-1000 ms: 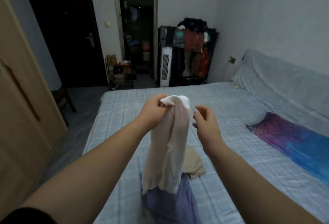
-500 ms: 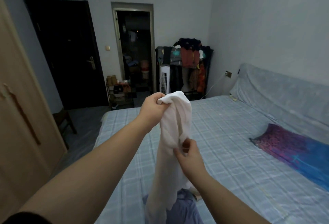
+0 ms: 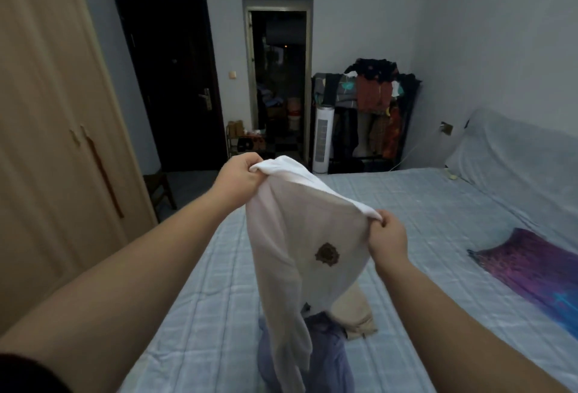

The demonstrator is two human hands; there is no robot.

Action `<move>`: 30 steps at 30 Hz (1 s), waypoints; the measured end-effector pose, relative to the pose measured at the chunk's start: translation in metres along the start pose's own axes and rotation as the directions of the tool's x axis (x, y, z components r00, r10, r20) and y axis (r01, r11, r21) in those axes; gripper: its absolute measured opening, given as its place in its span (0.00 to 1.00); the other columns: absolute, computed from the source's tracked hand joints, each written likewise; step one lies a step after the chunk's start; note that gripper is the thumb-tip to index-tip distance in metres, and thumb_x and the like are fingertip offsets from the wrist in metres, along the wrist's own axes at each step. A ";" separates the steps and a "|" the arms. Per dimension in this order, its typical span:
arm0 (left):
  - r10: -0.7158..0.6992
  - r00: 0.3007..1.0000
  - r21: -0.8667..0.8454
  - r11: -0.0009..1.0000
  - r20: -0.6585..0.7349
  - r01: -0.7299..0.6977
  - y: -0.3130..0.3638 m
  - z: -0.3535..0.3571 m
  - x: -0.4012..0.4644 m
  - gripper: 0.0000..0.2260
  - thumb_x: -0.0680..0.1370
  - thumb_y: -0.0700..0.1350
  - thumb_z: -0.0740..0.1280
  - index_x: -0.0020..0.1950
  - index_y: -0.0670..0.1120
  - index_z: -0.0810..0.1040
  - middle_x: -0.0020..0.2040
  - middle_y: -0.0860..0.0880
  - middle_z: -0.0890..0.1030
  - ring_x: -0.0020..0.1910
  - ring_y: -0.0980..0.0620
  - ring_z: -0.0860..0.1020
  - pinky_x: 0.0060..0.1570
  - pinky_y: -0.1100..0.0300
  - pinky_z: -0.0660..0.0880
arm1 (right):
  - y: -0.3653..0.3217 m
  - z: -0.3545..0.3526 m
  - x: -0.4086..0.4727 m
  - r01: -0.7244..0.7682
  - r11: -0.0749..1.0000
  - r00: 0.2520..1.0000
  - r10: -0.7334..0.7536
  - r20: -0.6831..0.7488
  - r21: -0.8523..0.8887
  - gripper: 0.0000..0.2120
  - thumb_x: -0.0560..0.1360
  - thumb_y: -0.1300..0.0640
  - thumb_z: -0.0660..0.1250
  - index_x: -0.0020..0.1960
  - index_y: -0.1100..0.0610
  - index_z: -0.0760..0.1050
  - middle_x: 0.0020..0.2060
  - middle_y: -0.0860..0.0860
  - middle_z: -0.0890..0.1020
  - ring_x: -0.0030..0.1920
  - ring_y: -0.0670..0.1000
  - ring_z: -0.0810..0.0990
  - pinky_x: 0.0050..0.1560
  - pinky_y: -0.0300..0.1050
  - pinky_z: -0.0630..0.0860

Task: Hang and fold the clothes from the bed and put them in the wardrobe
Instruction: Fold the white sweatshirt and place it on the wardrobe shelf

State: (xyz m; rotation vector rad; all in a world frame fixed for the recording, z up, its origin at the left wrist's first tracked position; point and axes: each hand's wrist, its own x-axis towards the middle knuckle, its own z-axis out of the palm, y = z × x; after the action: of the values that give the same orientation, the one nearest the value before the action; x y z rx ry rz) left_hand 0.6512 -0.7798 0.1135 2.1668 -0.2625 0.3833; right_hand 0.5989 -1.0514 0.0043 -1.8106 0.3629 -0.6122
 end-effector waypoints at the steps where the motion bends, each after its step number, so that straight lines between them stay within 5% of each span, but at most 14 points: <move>1: -0.022 1.000 -0.005 1.000 -0.015 0.022 0.002 -0.001 -0.007 0.08 0.75 0.48 0.67 0.39 0.45 0.79 0.37 0.46 0.81 0.38 0.50 0.78 0.39 0.55 0.74 | -0.007 -0.014 0.007 0.034 0.999 0.999 -0.034 0.006 0.007 0.12 0.78 0.64 0.59 0.38 0.55 0.75 0.31 0.50 0.75 0.33 0.48 0.70 0.33 0.44 0.65; 6: -0.048 0.999 0.097 0.994 -0.025 0.051 0.022 0.003 -0.040 0.12 0.77 0.50 0.67 0.36 0.45 0.78 0.32 0.50 0.77 0.35 0.52 0.74 0.36 0.57 0.68 | -0.043 -0.074 0.040 0.201 0.980 0.979 -0.201 0.012 0.012 0.09 0.79 0.59 0.60 0.51 0.54 0.80 0.41 0.49 0.81 0.42 0.49 0.77 0.38 0.42 0.68; 10: -0.099 0.995 0.176 0.980 0.032 0.092 0.036 0.005 -0.065 0.18 0.76 0.57 0.69 0.35 0.44 0.78 0.30 0.50 0.75 0.32 0.54 0.73 0.35 0.58 0.67 | -0.056 -0.112 0.054 0.301 0.953 0.952 -0.301 0.046 0.011 0.08 0.78 0.57 0.62 0.47 0.50 0.79 0.41 0.45 0.81 0.43 0.46 0.78 0.40 0.42 0.71; 14: -0.122 0.985 0.190 0.977 0.121 0.098 0.045 0.002 -0.094 0.09 0.77 0.52 0.70 0.42 0.48 0.82 0.39 0.49 0.82 0.38 0.55 0.78 0.39 0.60 0.72 | -0.054 -0.141 0.050 0.382 0.922 0.920 -0.374 0.118 -0.063 0.06 0.78 0.55 0.63 0.45 0.48 0.77 0.39 0.43 0.80 0.42 0.41 0.77 0.38 0.41 0.70; 19: -0.051 0.992 0.173 0.984 0.117 0.030 0.057 -0.009 -0.122 0.06 0.80 0.50 0.66 0.47 0.52 0.82 0.43 0.53 0.83 0.41 0.59 0.79 0.41 0.61 0.74 | -0.054 -0.187 0.043 0.536 0.793 0.844 -0.510 0.165 -0.290 0.09 0.80 0.47 0.61 0.48 0.48 0.78 0.40 0.46 0.81 0.41 0.50 0.78 0.40 0.48 0.74; 25: 0.167 0.985 0.199 0.968 -0.049 -0.154 0.085 -0.007 -0.131 0.16 0.82 0.51 0.62 0.38 0.45 0.74 0.33 0.48 0.74 0.31 0.59 0.70 0.35 0.57 0.66 | -0.074 -0.243 0.024 0.497 0.713 0.839 -0.539 0.066 -0.496 0.22 0.78 0.38 0.58 0.40 0.55 0.72 0.30 0.49 0.75 0.35 0.57 0.73 0.35 0.50 0.69; 30: 0.183 0.980 0.273 0.949 -0.080 -0.155 0.094 0.009 -0.150 0.07 0.80 0.56 0.61 0.48 0.54 0.72 0.41 0.54 0.79 0.42 0.53 0.77 0.41 0.53 0.73 | -0.069 -0.289 -0.007 0.472 0.602 0.825 -0.560 0.081 -0.644 0.22 0.81 0.41 0.53 0.41 0.59 0.67 0.31 0.51 0.71 0.36 0.57 0.70 0.36 0.49 0.64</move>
State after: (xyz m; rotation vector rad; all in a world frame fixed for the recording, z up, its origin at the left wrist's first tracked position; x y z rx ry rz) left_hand 0.4833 -0.8340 0.1240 2.3844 -0.3569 0.6609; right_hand 0.4237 -1.2531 0.1344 -2.5933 0.1144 -1.1227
